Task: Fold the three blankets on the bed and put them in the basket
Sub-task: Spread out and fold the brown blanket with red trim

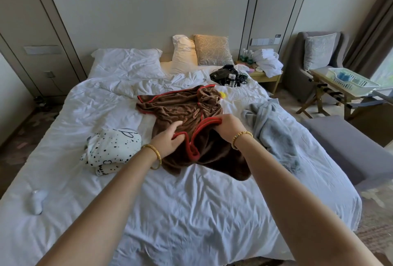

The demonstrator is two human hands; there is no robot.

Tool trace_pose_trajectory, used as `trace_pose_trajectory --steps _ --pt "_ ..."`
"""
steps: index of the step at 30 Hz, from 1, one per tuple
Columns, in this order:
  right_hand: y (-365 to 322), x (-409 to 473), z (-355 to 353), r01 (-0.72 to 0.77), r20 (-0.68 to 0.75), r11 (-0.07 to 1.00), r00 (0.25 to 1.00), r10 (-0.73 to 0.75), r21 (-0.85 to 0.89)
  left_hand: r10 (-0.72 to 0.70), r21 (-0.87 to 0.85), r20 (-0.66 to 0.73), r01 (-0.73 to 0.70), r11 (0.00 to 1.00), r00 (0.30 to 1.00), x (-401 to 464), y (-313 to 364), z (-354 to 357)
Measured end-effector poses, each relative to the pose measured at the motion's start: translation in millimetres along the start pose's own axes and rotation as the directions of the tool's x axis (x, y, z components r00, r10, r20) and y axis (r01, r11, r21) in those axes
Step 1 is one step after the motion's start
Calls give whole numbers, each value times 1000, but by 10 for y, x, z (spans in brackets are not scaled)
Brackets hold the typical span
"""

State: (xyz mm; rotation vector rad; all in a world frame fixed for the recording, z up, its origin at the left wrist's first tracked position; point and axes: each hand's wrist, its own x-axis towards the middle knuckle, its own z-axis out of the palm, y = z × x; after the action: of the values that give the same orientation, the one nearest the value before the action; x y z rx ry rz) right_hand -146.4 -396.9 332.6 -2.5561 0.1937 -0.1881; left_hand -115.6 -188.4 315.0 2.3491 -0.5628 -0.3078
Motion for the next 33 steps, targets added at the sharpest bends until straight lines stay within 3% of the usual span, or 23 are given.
trace_pose_trajectory --steps 3,4,5,7,9,12,16,18,20,22,24,26,27,28,30,32,33 --pt "-138 -30 60 79 70 997 994 -79 1 -19 -413 107 61 909 994 -65 159 144" --pt "-168 -44 78 93 85 996 992 -93 3 -33 -459 102 77 885 994 -54 198 172" --pt "-184 -56 90 105 98 994 990 -106 9 -19 -439 127 73 896 992 -34 236 192" --pt "-193 -81 98 124 118 992 985 -127 34 -2 -168 143 27 985 990 -27 288 227" --pt "-172 -84 89 140 119 988 982 -146 59 -44 71 40 41 997 998 0 284 225" --pt "-118 -80 102 138 202 990 970 -132 -16 -44 234 -161 82 969 986 2 242 155" --pt "47 -79 247 144 357 939 934 -25 -311 26 195 -376 51 979 926 20 232 118" --pt "197 -129 317 51 354 949 933 66 -312 30 161 -441 46 986 897 45 221 117" --pt "366 -170 403 -78 329 986 936 123 -147 12 139 -503 68 988 864 61 148 53" --pt "465 -205 478 -185 238 974 960 150 133 -24 132 -501 104 986 865 72 28 -21" --pt "478 -241 522 -256 205 889 960 190 378 -81 94 -399 128 987 913 94 -99 -49" --pt "510 -239 566 -352 296 745 931 215 567 -158 14 -273 168 986 949 95 -201 -37" --pt "517 -242 581 -382 356 717 913 197 583 -195 -23 -240 196 980 951 99 -263 -20" --pt "529 -241 590 -394 424 756 889 171 522 -229 -50 -227 224 973 946 101 -330 -3" --pt "563 -235 631 -305 547 942 817 182 141 -262 -49 -203 258 965 943 93 -455 50" --pt "640 -237 707 -171 535 955 798 278 -242 -237 103 -81 245 964 968 72 -579 112" --pt "695 -238 740 -172 494 931 808 320 -321 -247 238 26 234 943 969 61 -625 146"
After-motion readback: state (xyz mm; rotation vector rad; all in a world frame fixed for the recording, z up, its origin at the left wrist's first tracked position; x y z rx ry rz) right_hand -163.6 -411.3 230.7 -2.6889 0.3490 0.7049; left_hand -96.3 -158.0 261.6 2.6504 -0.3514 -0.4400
